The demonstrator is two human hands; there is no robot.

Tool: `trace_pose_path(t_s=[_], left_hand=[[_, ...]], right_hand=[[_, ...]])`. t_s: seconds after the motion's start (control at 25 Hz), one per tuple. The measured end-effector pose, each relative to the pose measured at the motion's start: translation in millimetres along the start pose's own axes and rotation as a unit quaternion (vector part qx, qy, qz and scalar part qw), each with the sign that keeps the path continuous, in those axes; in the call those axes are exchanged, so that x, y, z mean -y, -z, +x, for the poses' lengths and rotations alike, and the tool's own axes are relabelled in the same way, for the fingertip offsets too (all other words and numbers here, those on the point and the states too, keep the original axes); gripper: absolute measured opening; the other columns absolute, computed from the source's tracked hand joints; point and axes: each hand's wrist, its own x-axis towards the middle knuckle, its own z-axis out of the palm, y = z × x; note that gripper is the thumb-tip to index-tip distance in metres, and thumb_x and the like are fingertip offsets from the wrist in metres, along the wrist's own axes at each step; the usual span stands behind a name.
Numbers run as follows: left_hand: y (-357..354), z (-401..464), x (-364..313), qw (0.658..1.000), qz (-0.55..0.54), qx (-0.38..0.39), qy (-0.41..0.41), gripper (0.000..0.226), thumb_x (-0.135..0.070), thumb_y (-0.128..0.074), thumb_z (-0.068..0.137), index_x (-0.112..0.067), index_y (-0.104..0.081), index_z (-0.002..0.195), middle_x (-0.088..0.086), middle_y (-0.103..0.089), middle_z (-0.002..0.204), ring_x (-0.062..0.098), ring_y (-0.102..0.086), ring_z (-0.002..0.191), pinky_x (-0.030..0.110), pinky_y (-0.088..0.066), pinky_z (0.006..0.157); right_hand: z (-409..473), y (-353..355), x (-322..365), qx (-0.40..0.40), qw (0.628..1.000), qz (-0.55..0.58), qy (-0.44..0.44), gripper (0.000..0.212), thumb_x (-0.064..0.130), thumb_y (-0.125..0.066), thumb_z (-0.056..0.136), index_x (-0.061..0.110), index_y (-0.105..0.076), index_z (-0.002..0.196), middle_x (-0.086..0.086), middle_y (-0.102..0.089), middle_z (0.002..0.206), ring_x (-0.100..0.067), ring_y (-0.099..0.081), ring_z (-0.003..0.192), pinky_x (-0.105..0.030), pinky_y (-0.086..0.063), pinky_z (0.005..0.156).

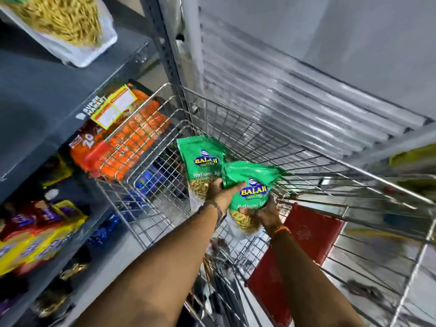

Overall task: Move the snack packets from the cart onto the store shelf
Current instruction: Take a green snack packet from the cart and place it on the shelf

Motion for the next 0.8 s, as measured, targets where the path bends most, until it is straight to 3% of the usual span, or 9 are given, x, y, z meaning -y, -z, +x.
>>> trace_pose_path(t_s=[0.12,0.2,0.24,0.32,0.4,0.52,0.6,0.72,0.8], left_hand=[[1,1,-7,0.998,0.024,-0.038,0.032,0.099,-0.071,-0.078,0.049,-0.007,-0.060,0.122,0.010,-0.069,0.119,0.027,-0.064,0.112,0.035,-0.054,0.095],[4,-4,-15,0.997,0.004,-0.070,0.034,0.066,-0.067,-0.079,0.058,-0.016,-0.059,0.094,0.001,-0.064,0.090,0.020,-0.061,0.084,0.018,-0.053,0.059],[6,-7,-17,0.996,-0.015,-0.080,0.034,0.062,-0.064,-0.079,0.061,-0.016,-0.059,0.094,0.000,-0.063,0.087,0.017,-0.059,0.077,0.013,-0.047,0.049],[10,-20,-22,0.994,-0.042,-0.092,0.038,0.081,-0.060,-0.081,0.063,-0.008,-0.059,0.121,0.008,-0.067,0.112,0.022,-0.064,0.094,0.017,-0.048,0.060],[18,-36,-31,0.991,-0.067,-0.111,0.029,0.092,-0.059,-0.082,0.063,-0.007,-0.053,0.134,0.010,-0.062,0.130,0.029,-0.062,0.114,0.029,-0.053,0.077],[38,-64,-60,0.983,-0.132,-0.126,-0.007,0.075,-0.050,-0.088,0.061,-0.009,-0.060,0.117,0.001,-0.063,0.110,0.024,-0.061,0.109,0.036,-0.054,0.094],[57,-90,-81,0.978,-0.166,-0.124,-0.038,0.064,-0.045,-0.091,0.057,-0.009,-0.061,0.101,0.004,-0.070,0.104,0.027,-0.068,0.102,0.041,-0.058,0.092],[90,-133,-118,0.971,-0.190,-0.107,-0.097,0.072,-0.043,-0.092,0.055,0.002,-0.069,0.106,0.021,-0.075,0.108,0.041,-0.071,0.106,0.058,-0.057,0.088],[121,-166,-142,0.955,-0.221,-0.115,-0.160,0.056,-0.039,-0.092,0.056,-0.002,-0.076,0.096,0.022,-0.077,0.102,0.042,-0.071,0.104,0.062,-0.057,0.086]], right_hand=[[3,-1,-4,-0.009,1.000,-0.008,0.002,0.065,-0.026,-0.083,0.056,0.000,-0.063,0.112,-0.026,-0.072,0.112,-0.035,-0.072,0.105,-0.061,-0.051,0.102],[-5,-1,-4,-0.037,0.998,-0.050,0.002,0.077,-0.011,-0.093,0.051,0.000,-0.060,0.120,-0.025,-0.072,0.117,-0.034,-0.072,0.106,-0.052,-0.058,0.096],[-12,-2,-1,-0.051,0.997,-0.062,0.008,0.077,-0.005,-0.096,0.049,0.006,-0.061,0.117,-0.019,-0.075,0.114,-0.026,-0.075,0.097,-0.043,-0.063,0.086],[-25,-6,9,-0.045,0.996,-0.067,0.027,0.074,0.000,-0.099,0.045,0.016,-0.063,0.107,-0.008,-0.077,0.106,-0.012,-0.075,0.089,-0.025,-0.064,0.072],[-39,-12,27,-0.022,0.999,-0.026,0.023,0.084,0.004,-0.099,0.040,0.012,-0.062,0.115,-0.008,-0.077,0.109,-0.021,-0.076,0.099,-0.034,-0.064,0.082],[-62,-24,59,0.005,0.998,-0.036,0.056,0.089,0.014,-0.102,0.038,0.010,-0.063,0.118,-0.007,-0.079,0.108,-0.021,-0.078,0.097,-0.036,-0.064,0.086],[-83,-39,82,0.005,0.992,-0.062,0.107,0.075,0.018,-0.103,0.040,0.018,-0.069,0.107,0.000,-0.082,0.097,-0.015,-0.079,0.088,-0.029,-0.065,0.075],[-110,-69,121,0.014,0.985,-0.058,0.160,0.074,0.026,-0.104,0.039,0.019,-0.071,0.104,-0.003,-0.082,0.096,-0.018,-0.080,0.085,-0.033,-0.065,0.073],[-132,-99,154,0.041,0.979,-0.053,0.193,0.074,0.033,-0.103,0.035,0.020,-0.072,0.101,-0.003,-0.083,0.093,-0.019,-0.080,0.082,-0.034,-0.066,0.070]])
